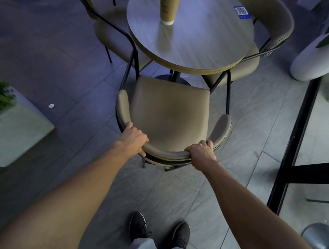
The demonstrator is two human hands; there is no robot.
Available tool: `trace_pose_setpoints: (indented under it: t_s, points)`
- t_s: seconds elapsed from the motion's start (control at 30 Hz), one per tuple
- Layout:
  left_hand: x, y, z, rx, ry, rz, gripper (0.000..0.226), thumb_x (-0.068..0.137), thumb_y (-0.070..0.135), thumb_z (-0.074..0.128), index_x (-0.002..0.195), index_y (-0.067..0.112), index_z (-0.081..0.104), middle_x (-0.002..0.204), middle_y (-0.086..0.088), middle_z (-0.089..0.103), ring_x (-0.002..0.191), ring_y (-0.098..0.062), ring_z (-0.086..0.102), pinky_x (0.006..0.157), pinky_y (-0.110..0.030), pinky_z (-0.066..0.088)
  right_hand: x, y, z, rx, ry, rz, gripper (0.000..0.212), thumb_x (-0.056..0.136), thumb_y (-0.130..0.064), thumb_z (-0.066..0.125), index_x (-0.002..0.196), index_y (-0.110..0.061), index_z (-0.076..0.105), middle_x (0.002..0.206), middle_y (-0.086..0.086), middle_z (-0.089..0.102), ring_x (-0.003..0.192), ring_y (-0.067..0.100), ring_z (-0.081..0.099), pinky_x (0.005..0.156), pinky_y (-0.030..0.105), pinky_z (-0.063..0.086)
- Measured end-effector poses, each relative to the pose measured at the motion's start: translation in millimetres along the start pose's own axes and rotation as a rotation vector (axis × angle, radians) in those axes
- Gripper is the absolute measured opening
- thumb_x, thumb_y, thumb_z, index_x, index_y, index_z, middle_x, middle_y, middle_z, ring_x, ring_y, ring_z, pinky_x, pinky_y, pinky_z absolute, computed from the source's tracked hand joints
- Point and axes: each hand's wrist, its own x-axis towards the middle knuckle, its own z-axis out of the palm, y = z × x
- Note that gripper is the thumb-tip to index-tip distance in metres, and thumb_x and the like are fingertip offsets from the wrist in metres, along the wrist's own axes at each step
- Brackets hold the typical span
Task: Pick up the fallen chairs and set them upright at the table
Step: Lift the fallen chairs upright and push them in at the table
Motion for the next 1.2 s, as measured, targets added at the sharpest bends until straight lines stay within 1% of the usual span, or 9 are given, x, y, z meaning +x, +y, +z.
trace_pose_setpoints:
  t_s: [0.13, 0.33, 0.4, 0.5, 0.6, 0.67, 0.8, 0.97, 1.2]
  points:
    - [0.1, -1.7, 1.0, -0.002, 0.003, 0.004, 0.043, 0.081, 0.059, 0.068, 0.113, 0.03, 0.067, 0.106, 0.0, 0.072, 0.112, -0.024, 0.061, 0.109, -0.043, 0.027, -0.8, -1.5, -1.4, -0.016, -0.004, 0.0, 0.028, 0.095, -0.015, 0.056, 0.111, -0.034, 0.068, 0.107, -0.005, 0.069, 0.113, 0.025, 0.053, 0.107, 0.046, 0.028]
    - [-4.5, 3.0, 0.1, -0.03, -0.006, -0.003, 0.056, 0.085, 0.062, 0.063, 0.13, 0.03, 0.059, 0.122, -0.003, 0.064, 0.123, -0.026, 0.05, 0.114, -0.046, 0.022, -6.3, -2.6, -12.5, -0.042, -0.04, -0.009, 0.03, 0.091, -0.014, 0.059, 0.116, -0.027, 0.064, 0.115, -0.001, 0.067, 0.116, 0.026, 0.054, 0.106, 0.044, 0.031]
    - [-7.5, 10.8, -6.1, -0.058, -0.012, 0.001, 0.061, 0.084, 0.064, 0.062, 0.134, 0.029, 0.056, 0.123, -0.003, 0.061, 0.121, -0.027, 0.051, 0.111, -0.048, 0.026, -10.7, -1.9, -17.9, -0.02, -0.044, -0.011, 0.031, 0.09, -0.015, 0.059, 0.119, -0.025, 0.063, 0.116, 0.001, 0.067, 0.116, 0.027, 0.054, 0.105, 0.044, 0.034]
    - [-13.6, 30.5, -25.0, -0.144, -0.011, 0.023, 0.068, 0.085, 0.065, 0.061, 0.139, 0.026, 0.05, 0.128, -0.004, 0.058, 0.121, -0.027, 0.051, 0.105, -0.047, 0.037, -22.4, 3.4, -31.5, 0.043, -0.023, -0.023, 0.039, 0.091, -0.027, 0.063, 0.13, -0.026, 0.059, 0.124, 0.002, 0.064, 0.119, 0.027, 0.053, 0.105, 0.046, 0.037]
    - [-16.9, 55.6, -57.7, -0.131, 0.076, 0.01, 0.058, 0.091, 0.059, 0.055, 0.137, 0.024, 0.05, 0.129, -0.006, 0.056, 0.12, -0.028, 0.051, 0.1, -0.044, 0.04, -37.5, 15.4, -57.3, 0.09, 0.021, -0.028, 0.05, 0.092, -0.042, 0.062, 0.139, -0.027, 0.054, 0.132, 0.003, 0.061, 0.125, 0.028, 0.051, 0.106, 0.048, 0.037]
    - [-15.4, 74.3, -89.3, -0.134, 0.144, 0.002, 0.052, 0.095, 0.055, 0.053, 0.136, 0.023, 0.05, 0.13, -0.007, 0.055, 0.12, -0.029, 0.052, 0.098, -0.044, 0.04, -47.1, 31.5, -76.8, 0.097, 0.082, -0.002, 0.051, 0.092, -0.046, 0.06, 0.139, -0.027, 0.053, 0.133, 0.004, 0.06, 0.126, 0.029, 0.05, 0.107, 0.048, 0.037]
    - [-1.2, 118.4, -161.1, -0.16, 0.266, 0.034, 0.045, 0.099, 0.045, 0.048, 0.138, 0.022, 0.048, 0.131, -0.009, 0.054, 0.12, -0.03, 0.051, 0.097, -0.046, 0.04, -65.9, 84.6, -118.8, 0.137, 0.199, 0.075, 0.047, 0.094, -0.045, 0.055, 0.136, -0.025, 0.055, 0.132, 0.006, 0.06, 0.126, 0.031, 0.049, 0.103, 0.048, 0.039]
    - [37.9, 189.6, -246.0, -0.158, 0.344, 0.05, 0.04, 0.099, 0.045, 0.046, 0.132, 0.021, 0.05, 0.13, -0.011, 0.053, 0.123, -0.033, 0.05, 0.097, -0.046, 0.038, -85.2, 179.0, -160.2, 0.177, 0.339, 0.122, 0.045, 0.096, -0.046, 0.049, 0.133, -0.021, 0.056, 0.131, 0.008, 0.06, 0.123, 0.033, 0.051, 0.101, 0.047, 0.038]
    - [109.8, 294.4, -334.7, -0.164, 0.369, -0.022, 0.046, 0.101, 0.05, 0.04, 0.136, 0.023, 0.048, 0.132, -0.01, 0.055, 0.124, -0.033, 0.05, 0.097, -0.045, 0.039, -87.9, 329.5, -180.1, 0.123, 0.347, 0.132, 0.052, 0.094, -0.05, 0.053, 0.137, -0.022, 0.051, 0.137, 0.008, 0.055, 0.126, 0.032, 0.048, 0.104, 0.046, 0.038]
